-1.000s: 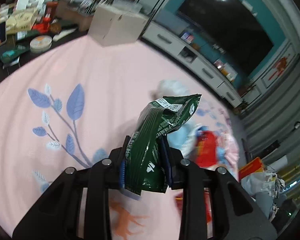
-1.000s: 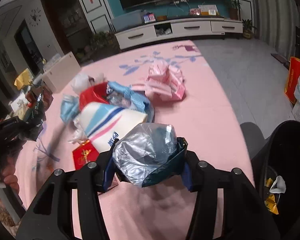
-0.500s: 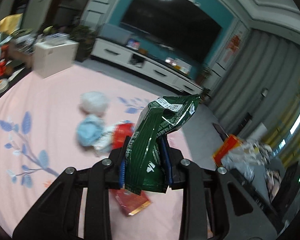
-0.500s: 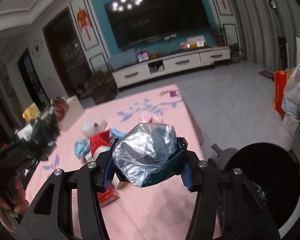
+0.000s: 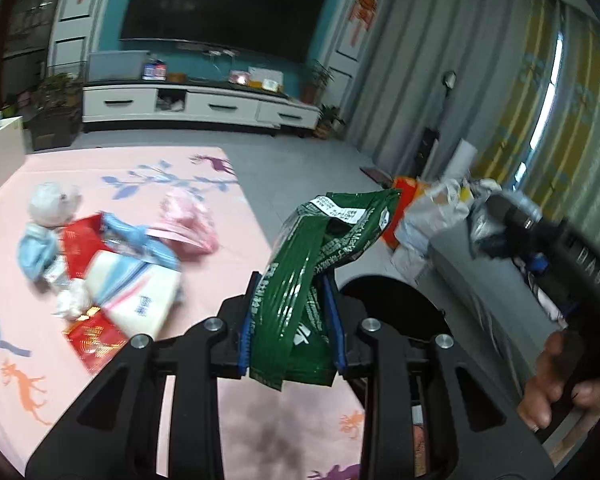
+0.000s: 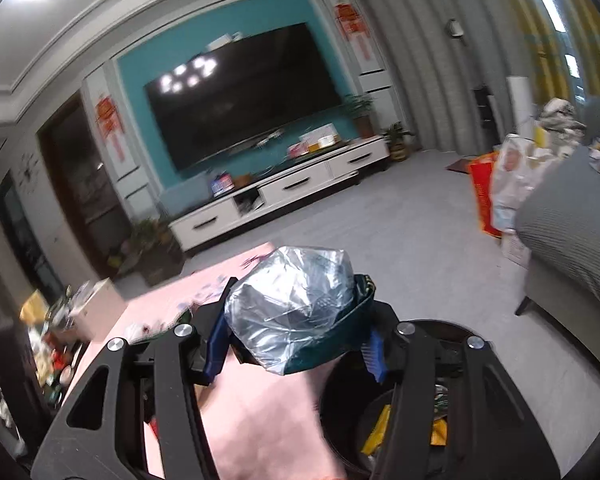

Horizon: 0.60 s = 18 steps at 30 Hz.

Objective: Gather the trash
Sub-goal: 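Carry both bags over the bin and open both grippers to drop them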

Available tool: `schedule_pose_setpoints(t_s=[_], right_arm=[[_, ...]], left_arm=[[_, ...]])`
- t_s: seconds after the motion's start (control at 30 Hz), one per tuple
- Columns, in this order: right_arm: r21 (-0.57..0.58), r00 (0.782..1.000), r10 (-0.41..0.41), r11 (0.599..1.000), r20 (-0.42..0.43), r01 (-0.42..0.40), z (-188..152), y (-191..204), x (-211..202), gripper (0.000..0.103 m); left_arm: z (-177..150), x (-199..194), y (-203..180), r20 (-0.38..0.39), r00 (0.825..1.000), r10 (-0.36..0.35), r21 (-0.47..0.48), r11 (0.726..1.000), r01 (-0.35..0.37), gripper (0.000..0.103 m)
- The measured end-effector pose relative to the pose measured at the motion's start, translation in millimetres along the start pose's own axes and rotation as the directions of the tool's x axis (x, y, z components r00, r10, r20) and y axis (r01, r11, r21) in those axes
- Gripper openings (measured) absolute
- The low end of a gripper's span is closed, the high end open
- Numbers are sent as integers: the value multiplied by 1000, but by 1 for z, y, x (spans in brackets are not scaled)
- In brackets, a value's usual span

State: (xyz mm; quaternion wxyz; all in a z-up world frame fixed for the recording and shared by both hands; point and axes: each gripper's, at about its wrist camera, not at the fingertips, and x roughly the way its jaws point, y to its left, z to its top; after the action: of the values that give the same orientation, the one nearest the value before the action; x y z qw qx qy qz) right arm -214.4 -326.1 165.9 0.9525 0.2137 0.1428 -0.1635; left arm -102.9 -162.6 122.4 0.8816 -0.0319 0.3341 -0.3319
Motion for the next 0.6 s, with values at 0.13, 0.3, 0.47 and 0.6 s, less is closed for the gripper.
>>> schedule_pose_setpoints(t_s=[0.13,0.3,0.47,0.6], right_arm=[[81,998,-62,995,7,61,4,-36,-1,54],[149,992,-124,981,-35,127,0,-68,5,55],[186,984,-159,967,-86,173,-5,-89,17,55],[218,974,-168,956,-149,198,-13,-104,34,55]], left_arm=[[-3,23,-27,-37,999,-27,42,999,29,31],[-11,62,-66,-118,990,-72,74,994,81,31],[-27,97,-90,-208,975,-82,93,990,103,31],[-39,123,-101,-274,959,-77,96,990,106,31]])
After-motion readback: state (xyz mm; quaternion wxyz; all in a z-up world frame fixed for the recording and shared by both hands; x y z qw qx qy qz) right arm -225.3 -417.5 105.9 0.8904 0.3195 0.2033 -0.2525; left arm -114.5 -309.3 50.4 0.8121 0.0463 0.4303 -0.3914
